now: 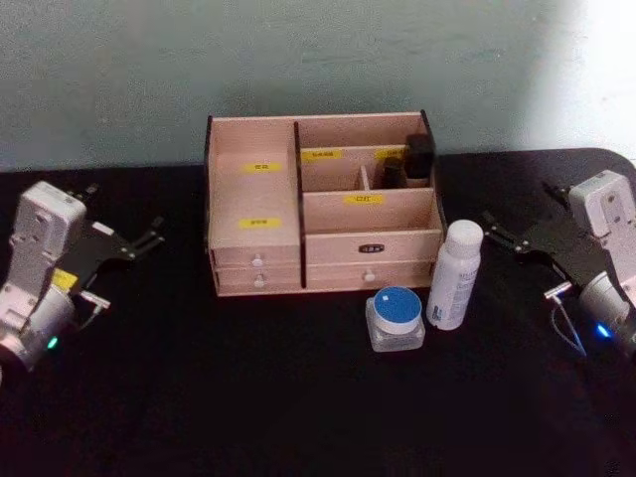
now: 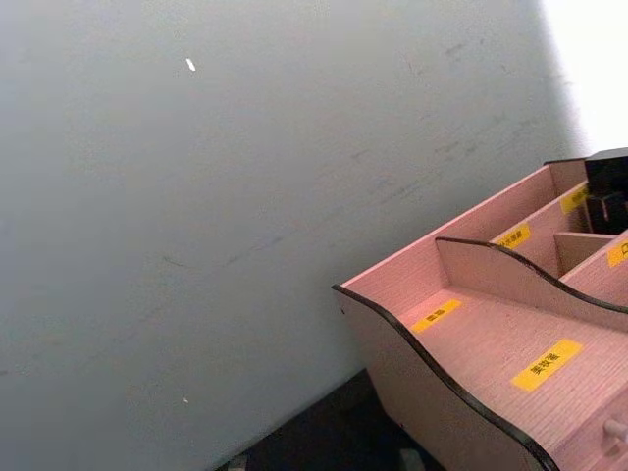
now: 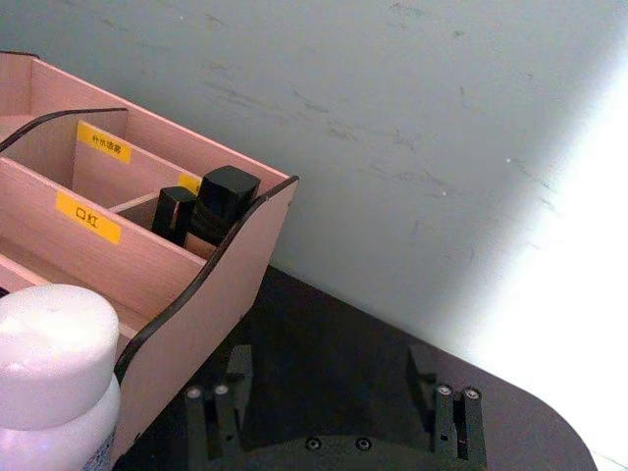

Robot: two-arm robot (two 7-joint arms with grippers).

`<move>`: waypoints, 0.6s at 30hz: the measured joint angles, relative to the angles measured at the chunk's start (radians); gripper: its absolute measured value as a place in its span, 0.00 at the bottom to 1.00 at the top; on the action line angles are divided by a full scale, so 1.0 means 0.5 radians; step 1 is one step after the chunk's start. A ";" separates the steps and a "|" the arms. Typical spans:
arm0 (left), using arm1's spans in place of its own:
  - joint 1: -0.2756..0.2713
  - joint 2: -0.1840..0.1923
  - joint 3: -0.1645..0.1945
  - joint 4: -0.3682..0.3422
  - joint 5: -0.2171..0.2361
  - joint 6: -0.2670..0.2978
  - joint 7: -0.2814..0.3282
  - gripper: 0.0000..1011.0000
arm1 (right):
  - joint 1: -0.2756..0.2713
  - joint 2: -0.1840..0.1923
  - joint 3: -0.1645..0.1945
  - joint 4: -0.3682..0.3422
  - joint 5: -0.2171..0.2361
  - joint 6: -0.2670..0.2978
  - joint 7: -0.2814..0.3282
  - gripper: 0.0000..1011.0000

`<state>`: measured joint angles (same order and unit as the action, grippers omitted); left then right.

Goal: Pick up the facial cleanser and watermelon frost from the table and place them into the tiered storage box.

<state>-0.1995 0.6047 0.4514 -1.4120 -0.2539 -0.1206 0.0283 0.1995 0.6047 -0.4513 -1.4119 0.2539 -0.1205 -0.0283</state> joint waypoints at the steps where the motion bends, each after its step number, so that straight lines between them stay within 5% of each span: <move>1: 0.000 0.000 0.000 0.000 0.000 0.000 0.000 0.99 | 0.000 0.000 0.000 0.000 0.000 0.000 0.000 0.99; 18: 0.000 0.000 0.000 0.000 0.000 0.000 0.000 0.99 | -0.087 0.008 0.063 -0.084 0.003 0.015 0.032 0.99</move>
<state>-0.1995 0.6047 0.4514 -1.4120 -0.2539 -0.1206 0.0283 0.1561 0.6089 -0.4199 -1.4539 0.2553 -0.1131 -0.0125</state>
